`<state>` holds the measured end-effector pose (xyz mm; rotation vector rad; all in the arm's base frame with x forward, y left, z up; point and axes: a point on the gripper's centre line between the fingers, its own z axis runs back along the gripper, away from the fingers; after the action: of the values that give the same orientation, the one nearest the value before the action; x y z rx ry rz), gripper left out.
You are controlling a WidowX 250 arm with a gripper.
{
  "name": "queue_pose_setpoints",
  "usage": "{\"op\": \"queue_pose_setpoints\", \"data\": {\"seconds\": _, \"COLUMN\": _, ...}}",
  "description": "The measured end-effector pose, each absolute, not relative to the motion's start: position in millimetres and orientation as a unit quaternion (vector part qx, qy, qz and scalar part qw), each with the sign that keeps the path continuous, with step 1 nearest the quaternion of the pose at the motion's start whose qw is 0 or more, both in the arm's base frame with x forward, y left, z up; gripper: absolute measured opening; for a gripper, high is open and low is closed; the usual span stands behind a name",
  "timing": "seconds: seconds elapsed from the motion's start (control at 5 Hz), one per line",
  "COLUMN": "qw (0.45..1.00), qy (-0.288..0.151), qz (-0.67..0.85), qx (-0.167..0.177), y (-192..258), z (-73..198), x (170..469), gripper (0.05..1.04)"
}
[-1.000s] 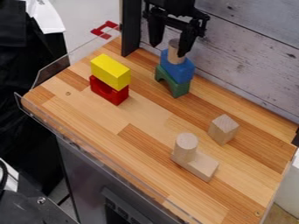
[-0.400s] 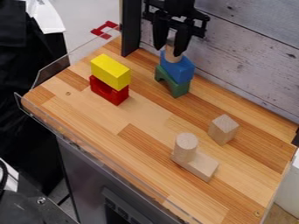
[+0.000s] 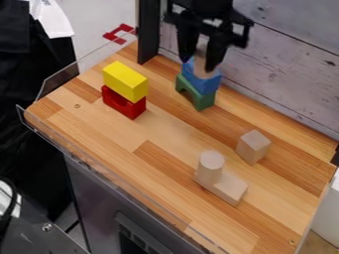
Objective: Take the cylinder off of the blue rectangle and put it on top of the brown rectangle
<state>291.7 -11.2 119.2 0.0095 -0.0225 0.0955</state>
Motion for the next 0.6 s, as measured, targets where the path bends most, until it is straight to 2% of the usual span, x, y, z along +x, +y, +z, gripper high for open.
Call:
{"op": "queue_pose_setpoints", "data": {"seconds": 0.2, "qw": 0.999, "qy": -0.017, "qz": 0.043, "qx": -0.009, "y": -35, "z": 120, "x": 261, "gripper": 0.453}}
{"op": "queue_pose_setpoints", "data": {"seconds": 0.6, "qw": 0.999, "qy": 0.019, "qz": -0.009, "qx": -0.032, "y": -77, "z": 92, "x": 245, "gripper": 0.453}}
